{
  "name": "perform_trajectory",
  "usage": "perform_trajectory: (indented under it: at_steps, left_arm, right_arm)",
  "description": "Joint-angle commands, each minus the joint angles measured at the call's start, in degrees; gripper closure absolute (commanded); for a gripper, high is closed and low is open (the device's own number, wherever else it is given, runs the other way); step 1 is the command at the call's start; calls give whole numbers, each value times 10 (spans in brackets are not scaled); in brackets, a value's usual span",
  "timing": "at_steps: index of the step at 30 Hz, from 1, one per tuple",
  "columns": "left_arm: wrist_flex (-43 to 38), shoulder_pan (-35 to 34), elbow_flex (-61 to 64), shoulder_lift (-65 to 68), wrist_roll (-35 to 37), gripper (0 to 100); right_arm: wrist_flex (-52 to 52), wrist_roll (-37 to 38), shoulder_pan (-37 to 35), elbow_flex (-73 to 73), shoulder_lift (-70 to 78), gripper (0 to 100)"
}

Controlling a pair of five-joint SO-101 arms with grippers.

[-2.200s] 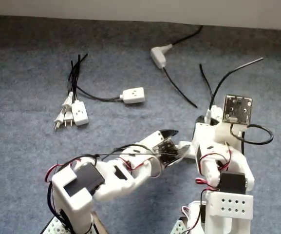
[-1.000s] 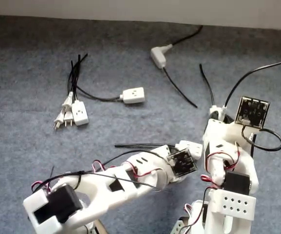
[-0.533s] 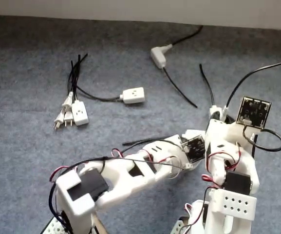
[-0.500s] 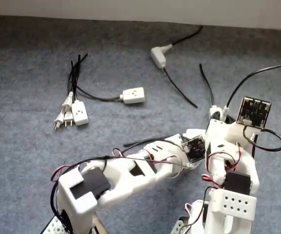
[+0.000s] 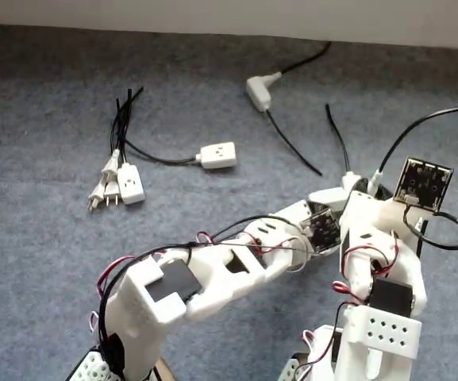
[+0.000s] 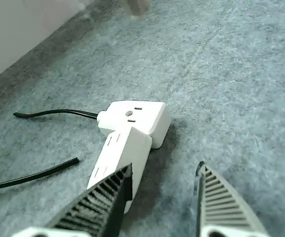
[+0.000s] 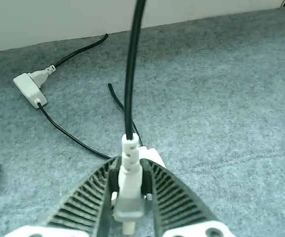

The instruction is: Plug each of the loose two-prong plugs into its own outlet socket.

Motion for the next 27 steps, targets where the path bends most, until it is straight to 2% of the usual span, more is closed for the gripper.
perform_trajectory:
  at_steps: [1, 4, 11, 16, 23, 27]
  left_arm:
    - [-6, -31, 15, -29, 0, 867]
    - [-6, -25, 73, -96, 0, 998]
    - [-4, -27, 233, -279, 1, 933]
    - [-4, -69, 301, -358, 1, 934]
    - [-12, -117, 301, -296, 1, 934]
    - [-61, -120, 270, -224, 0, 934]
  right_arm:
    - [0, -1, -7, 0, 2, 993]
    - [-1, -1, -7, 0, 2, 993]
    - [-3, 0, -7, 0, 11, 993]
    - [-77, 0, -7, -5, 133, 993]
    - [-210, 4, -7, -2, 240, 993]
    - [-285, 32, -18, 0, 269, 993]
